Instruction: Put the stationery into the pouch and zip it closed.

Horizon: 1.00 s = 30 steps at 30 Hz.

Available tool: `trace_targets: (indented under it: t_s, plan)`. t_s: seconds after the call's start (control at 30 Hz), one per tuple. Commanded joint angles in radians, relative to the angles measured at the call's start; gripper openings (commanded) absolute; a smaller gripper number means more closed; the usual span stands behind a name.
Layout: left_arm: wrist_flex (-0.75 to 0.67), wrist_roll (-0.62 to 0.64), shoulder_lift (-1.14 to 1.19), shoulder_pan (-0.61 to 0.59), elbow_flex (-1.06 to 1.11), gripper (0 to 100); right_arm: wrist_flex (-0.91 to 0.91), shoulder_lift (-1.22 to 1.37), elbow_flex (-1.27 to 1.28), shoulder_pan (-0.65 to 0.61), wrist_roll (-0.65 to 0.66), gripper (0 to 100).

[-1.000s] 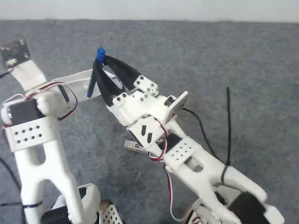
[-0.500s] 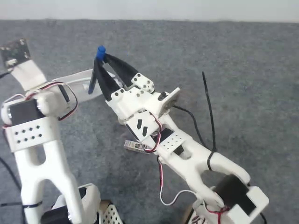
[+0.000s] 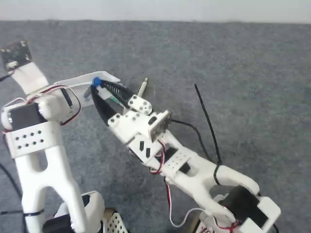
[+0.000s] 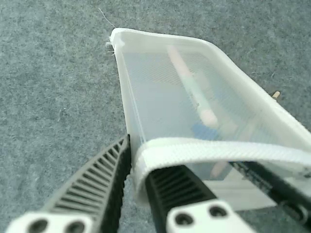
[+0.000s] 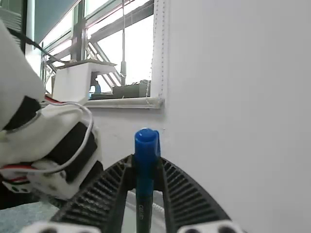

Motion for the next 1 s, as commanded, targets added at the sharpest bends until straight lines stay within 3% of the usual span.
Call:
trace_targets:
  t_s: [0.0,0.23,0.47,0.77,0.97]
  plan:
    - [-0.035,0.009,-0.009,-0.002,-0.01,1,-0.012,-0.074,0.008,-0.019,0.028,0.8]
    - [-0.035,0.008,-0.009,-0.002,-0.01,1,0.09,-0.084,0.005,-0.018,0.029,1.6]
    - [-0.044,0.008,-0.009,-0.002,0.001,1,0.166,-0.084,-0.006,-0.021,0.029,17.0]
    - [-0.048,0.006,-0.009,-0.002,0.001,1,0.191,-0.177,0.023,-0.016,0.08,13.4]
    - [-0.049,0.014,-0.011,-0.054,-0.005,1,0.478,-0.334,0.02,-0.002,0.094,13.4]
